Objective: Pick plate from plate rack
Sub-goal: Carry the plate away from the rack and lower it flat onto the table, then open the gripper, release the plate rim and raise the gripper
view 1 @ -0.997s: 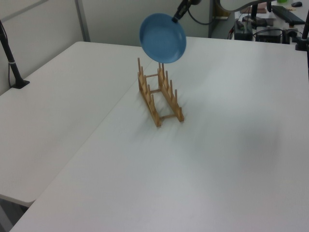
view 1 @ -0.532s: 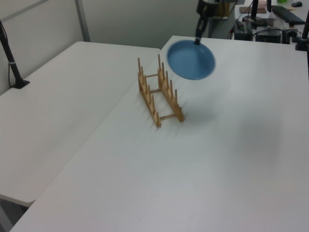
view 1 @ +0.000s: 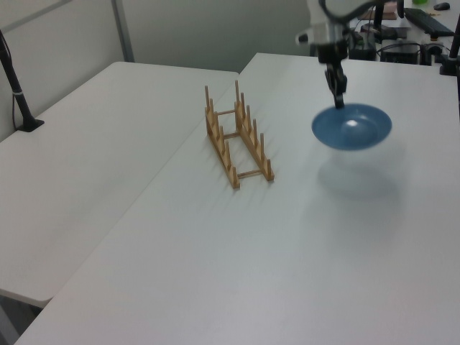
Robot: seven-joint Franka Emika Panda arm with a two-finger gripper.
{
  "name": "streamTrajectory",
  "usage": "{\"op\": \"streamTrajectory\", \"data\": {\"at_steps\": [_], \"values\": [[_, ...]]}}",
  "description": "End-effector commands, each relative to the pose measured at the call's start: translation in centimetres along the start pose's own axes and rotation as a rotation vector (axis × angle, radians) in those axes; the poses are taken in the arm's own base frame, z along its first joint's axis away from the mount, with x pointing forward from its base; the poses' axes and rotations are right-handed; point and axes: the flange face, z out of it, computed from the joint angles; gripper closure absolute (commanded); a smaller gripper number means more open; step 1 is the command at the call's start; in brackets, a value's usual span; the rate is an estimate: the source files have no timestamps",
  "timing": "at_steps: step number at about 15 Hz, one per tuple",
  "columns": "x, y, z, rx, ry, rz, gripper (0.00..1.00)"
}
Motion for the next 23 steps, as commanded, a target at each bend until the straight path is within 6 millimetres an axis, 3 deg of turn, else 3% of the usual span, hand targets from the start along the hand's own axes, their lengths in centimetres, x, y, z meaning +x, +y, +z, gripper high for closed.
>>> {"op": "streamTrajectory", "data": {"at_steps": [1,4,7,9,10,11,12,14,16,19,23], "values": [[1.6,0.7,6.5,0.063,-0.076,-0.049,1.00],[1.8,1.0,8.7,0.052,-0.066,-0.060,1.00],[2.0,1.3,9.2,0.012,-0.054,-0.069,1.00],[1.9,1.6,9.3,-0.005,-0.065,-0.072,0.90],[1.7,1.7,9.2,-0.003,-0.067,-0.067,0.79],[1.5,1.8,8.8,-0.004,-0.067,-0.063,0.54],[1.2,1.7,8.3,0.002,-0.072,-0.053,0.01],[0.8,1.5,6.0,0.003,-0.071,-0.044,0.00],[0.9,0.8,2.3,-0.020,-0.047,-0.003,0.00],[0.5,-1.2,-3.6,-0.077,0.034,0.186,0.00],[-0.4,-5.1,-8.9,-0.131,0.125,0.368,0.00]]}}
